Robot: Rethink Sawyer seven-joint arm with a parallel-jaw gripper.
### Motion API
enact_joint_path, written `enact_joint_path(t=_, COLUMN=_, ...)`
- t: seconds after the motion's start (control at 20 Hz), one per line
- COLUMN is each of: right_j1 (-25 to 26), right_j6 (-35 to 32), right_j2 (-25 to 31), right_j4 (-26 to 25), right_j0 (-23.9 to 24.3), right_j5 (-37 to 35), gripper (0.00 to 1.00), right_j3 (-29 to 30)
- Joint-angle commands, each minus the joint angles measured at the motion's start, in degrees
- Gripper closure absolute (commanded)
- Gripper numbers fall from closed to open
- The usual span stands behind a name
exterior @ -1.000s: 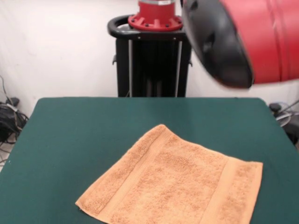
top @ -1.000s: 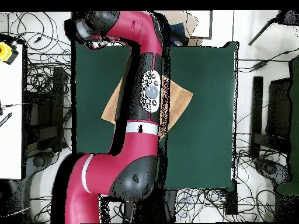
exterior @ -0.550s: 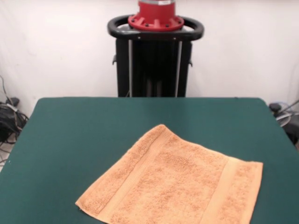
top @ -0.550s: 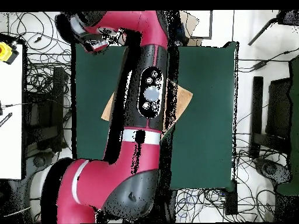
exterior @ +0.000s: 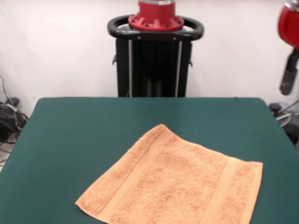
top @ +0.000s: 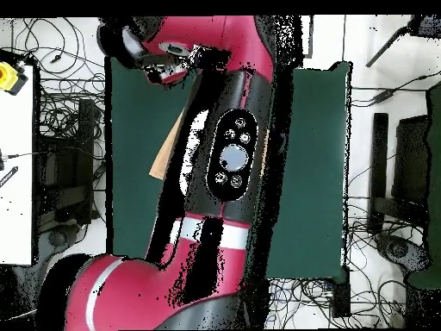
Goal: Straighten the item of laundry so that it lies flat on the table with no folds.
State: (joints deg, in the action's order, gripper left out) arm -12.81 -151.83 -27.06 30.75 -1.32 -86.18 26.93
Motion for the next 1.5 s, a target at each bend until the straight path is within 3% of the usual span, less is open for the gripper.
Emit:
enact_joint_path(t=0.05, right_j1=-4.76, right_j6=7.99, right_j2=4.33, right_j4=-6.96, right_j0=-1.75, right_j5=7.2, gripper=0.0, right_j3=19.99)
enact_joint_path(t=0.6, right_j1=-12.77, right_j6=6.82, right_j2=6.05, right_j4=-11.76, right_j0=-4.26, right_j5=19.26, gripper=0.0, right_j3=37.02)
enact_joint_path(t=0.8, right_j1=-13.04, right_j6=6.19, right_j2=5.79, right_j4=-14.1, right_j0=-5.03, right_j5=21.31, gripper=0.0, right_j3=39.19)
enact_joint_path(t=1.05, right_j1=-13.31, right_j6=5.64, right_j2=9.03, right_j4=-13.66, right_j0=-4.79, right_j5=28.85, gripper=0.0, right_j3=44.33)
enact_joint_path(t=1.3, right_j1=-10.1, right_j6=0.44, right_j2=7.55, right_j4=-15.92, right_j0=-6.7, right_j5=30.93, gripper=0.0, right_j3=43.2)
enact_joint_path(t=1.5, right_j1=-9.98, right_j6=0.33, right_j2=8.54, right_j4=-15.3, right_j0=-6.12, right_j5=31.14, gripper=0.0, right_j3=43.53)
